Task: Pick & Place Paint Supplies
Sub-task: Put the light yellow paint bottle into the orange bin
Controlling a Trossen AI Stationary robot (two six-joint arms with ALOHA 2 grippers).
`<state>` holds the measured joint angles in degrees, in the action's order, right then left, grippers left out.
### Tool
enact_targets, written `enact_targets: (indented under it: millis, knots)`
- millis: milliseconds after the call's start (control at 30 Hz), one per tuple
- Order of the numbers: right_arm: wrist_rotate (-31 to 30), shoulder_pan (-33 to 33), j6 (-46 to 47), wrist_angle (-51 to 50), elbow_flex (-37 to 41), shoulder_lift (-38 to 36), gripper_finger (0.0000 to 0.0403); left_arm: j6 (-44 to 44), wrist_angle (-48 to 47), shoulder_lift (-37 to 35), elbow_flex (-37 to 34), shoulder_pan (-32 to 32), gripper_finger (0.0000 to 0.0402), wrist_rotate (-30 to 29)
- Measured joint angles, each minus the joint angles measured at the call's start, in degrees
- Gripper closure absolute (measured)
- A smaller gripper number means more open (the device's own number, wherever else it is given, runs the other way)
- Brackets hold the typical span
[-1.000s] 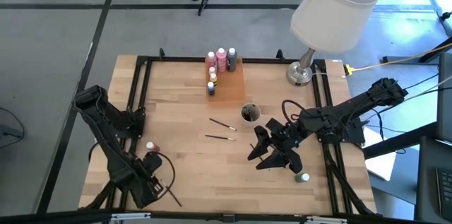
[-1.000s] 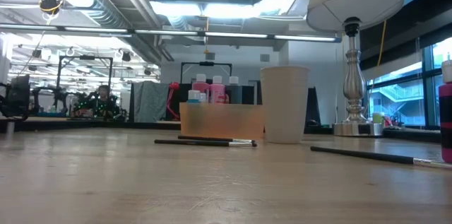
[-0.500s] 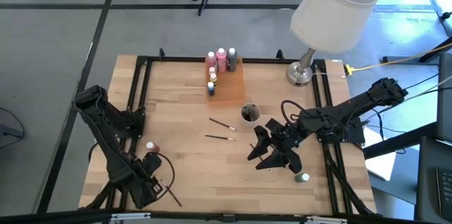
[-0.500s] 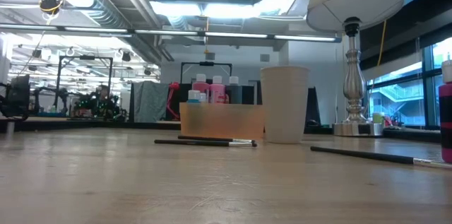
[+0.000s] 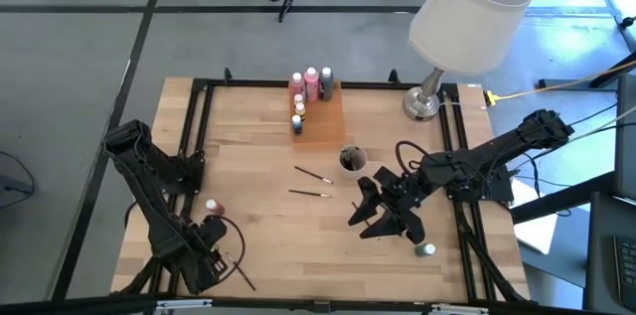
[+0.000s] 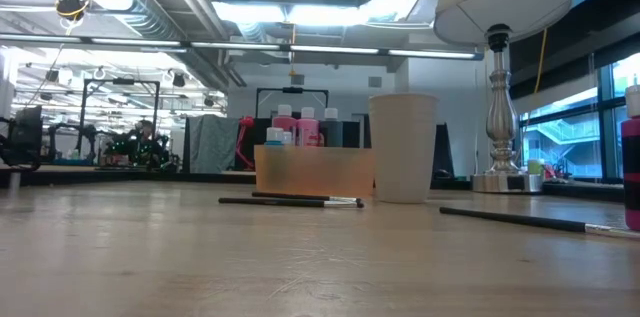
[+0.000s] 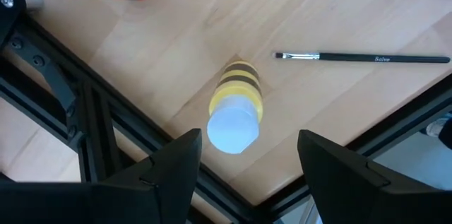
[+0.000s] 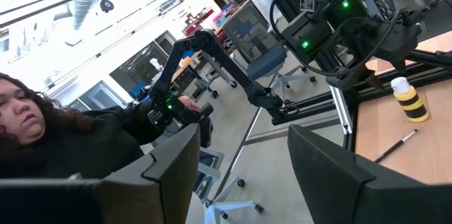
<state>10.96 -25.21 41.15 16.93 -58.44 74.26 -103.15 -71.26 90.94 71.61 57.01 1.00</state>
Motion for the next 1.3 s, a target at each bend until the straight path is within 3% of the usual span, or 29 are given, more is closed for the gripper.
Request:
enact_targets:
  millis: [267, 500, 633, 1300]
  knots:
    - [0.0, 0.0, 0.0, 0.0, 0.0, 0.0, 0.0183, 0.9, 0.3, 0.0, -0.1, 0.0, 0.0189, 0.0]
    - [0.0, 0.0, 0.0, 0.0, 0.0, 0.0, 0.0183, -0.5, 4.8, -0.7, -5.7, 0.3, 0.0224, 3.5]
    - [0.0, 0.0, 0.0, 0.0, 0.0, 0.0, 0.0183, 0.5, 4.9, -0.7, -5.8, 0.1, 0.0235, 2.7]
    - [0.2, 0.0, 0.0, -0.1, 0.0, 0.0, 0.0183, 2.0, 4.8, -0.7, -5.7, -0.5, 0.0249, 0.6]
